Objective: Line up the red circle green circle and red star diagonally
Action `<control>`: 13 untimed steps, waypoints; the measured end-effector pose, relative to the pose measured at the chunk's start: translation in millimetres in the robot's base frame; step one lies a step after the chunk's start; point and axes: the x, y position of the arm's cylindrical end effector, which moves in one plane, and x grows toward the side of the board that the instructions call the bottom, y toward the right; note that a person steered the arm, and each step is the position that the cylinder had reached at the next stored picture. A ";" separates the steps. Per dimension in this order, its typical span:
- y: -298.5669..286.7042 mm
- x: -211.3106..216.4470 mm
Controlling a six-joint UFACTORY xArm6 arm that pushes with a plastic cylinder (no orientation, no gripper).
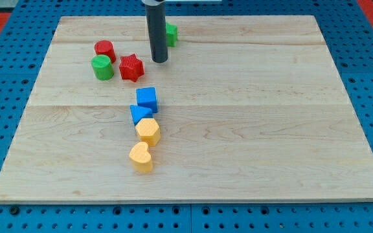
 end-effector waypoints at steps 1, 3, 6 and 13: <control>-34.3 0.0; -36.6 5.4; -36.6 58.0; -51.9 63.0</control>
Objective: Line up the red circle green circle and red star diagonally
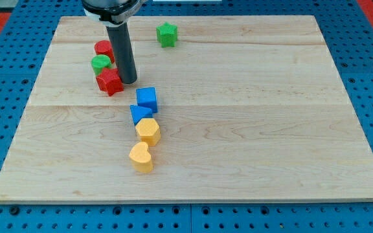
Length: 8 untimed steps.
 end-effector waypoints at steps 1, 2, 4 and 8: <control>0.4 0.0; 0.4 -16.1; -9.4 -17.3; -20.7 -17.3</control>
